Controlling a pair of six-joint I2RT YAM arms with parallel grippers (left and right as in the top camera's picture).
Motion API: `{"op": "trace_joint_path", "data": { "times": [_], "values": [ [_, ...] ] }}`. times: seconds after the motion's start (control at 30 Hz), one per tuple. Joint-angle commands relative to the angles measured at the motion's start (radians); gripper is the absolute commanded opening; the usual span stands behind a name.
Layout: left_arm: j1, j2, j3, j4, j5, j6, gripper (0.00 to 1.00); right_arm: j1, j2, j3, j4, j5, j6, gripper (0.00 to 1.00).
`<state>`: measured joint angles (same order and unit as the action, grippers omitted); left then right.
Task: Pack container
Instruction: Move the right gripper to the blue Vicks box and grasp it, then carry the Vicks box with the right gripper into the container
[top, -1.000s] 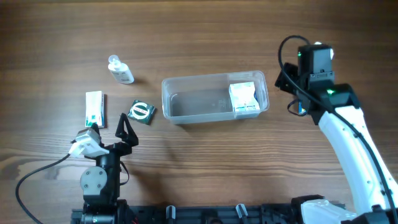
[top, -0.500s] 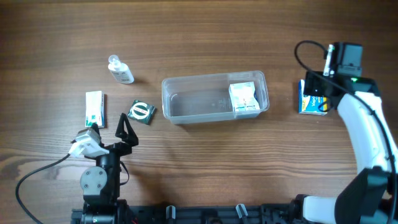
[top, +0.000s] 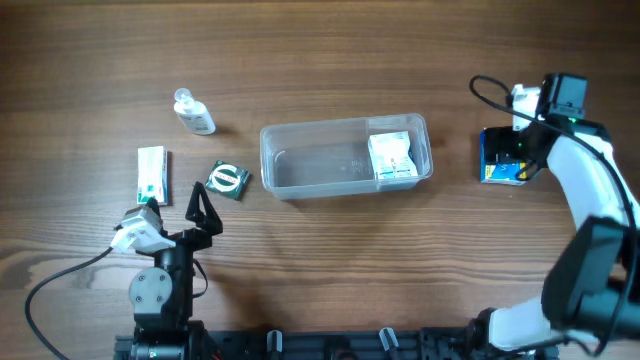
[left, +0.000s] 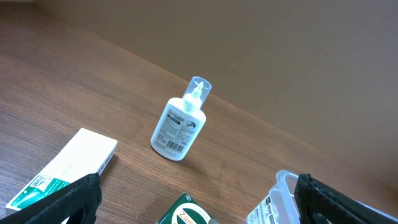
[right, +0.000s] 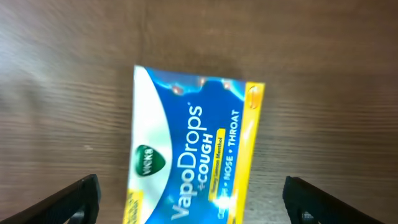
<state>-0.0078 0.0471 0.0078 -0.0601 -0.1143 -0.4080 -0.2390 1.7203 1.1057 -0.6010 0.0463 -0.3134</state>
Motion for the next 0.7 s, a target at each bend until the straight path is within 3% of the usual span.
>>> {"op": "trace_joint_path", "data": {
  "times": [0.0,0.37,0.4,0.47,0.67],
  "values": [
    [0.005,-0.001,-0.002,-0.002,0.004,0.008,1.0,0.002,0.079,-0.006,0.022,0.052,-0.023,0.95],
    [0.005,-0.001,-0.002,-0.002,0.004,0.008,1.0,0.002,0.161,-0.006,0.089,0.006,0.082,0.95],
    [0.005,-0.001,-0.002,-0.002,0.004,0.008,1.0,0.002,0.169,-0.006,0.092,0.006,0.095,0.91],
    [0.005,-0.001,-0.002,-0.002,0.004,0.008,1.0,0.002,0.17,-0.006,0.093,0.025,0.166,0.81],
    [0.005,-0.001,-0.002,-0.002,0.004,0.008,1.0,0.003,0.094,0.025,0.03,0.035,0.433,0.77]
  ]
}}
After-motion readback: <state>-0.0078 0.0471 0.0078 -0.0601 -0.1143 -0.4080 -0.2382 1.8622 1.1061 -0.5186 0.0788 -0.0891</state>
